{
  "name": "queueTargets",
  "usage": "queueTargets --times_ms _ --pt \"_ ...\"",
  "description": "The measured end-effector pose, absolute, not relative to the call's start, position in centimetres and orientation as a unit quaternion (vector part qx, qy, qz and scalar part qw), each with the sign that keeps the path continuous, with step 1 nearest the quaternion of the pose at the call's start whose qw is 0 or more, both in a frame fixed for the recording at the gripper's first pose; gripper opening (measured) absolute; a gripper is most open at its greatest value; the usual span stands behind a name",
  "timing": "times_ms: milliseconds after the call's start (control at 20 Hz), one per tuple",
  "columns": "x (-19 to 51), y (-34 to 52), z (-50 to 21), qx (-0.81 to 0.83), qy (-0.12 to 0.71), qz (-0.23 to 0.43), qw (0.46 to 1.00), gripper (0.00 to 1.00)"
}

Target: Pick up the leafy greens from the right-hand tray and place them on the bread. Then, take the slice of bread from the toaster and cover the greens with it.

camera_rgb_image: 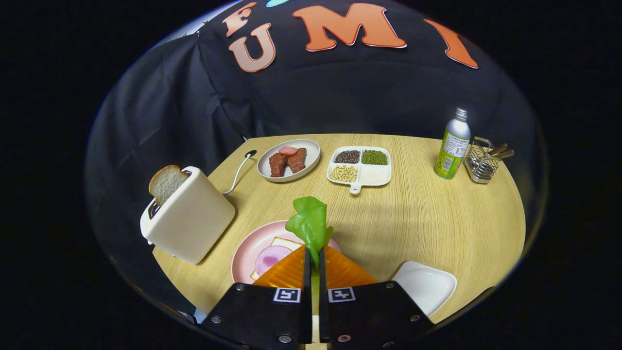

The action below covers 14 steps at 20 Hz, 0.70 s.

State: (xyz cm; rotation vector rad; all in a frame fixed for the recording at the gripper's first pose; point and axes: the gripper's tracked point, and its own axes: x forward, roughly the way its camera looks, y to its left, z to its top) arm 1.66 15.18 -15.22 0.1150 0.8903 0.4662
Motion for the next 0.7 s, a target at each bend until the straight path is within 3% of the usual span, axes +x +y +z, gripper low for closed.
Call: queueTargets --times_ms 700 --pt "-0.2 21.0 -19.9 -0.003 0.471 0.258 0.844 0.06"
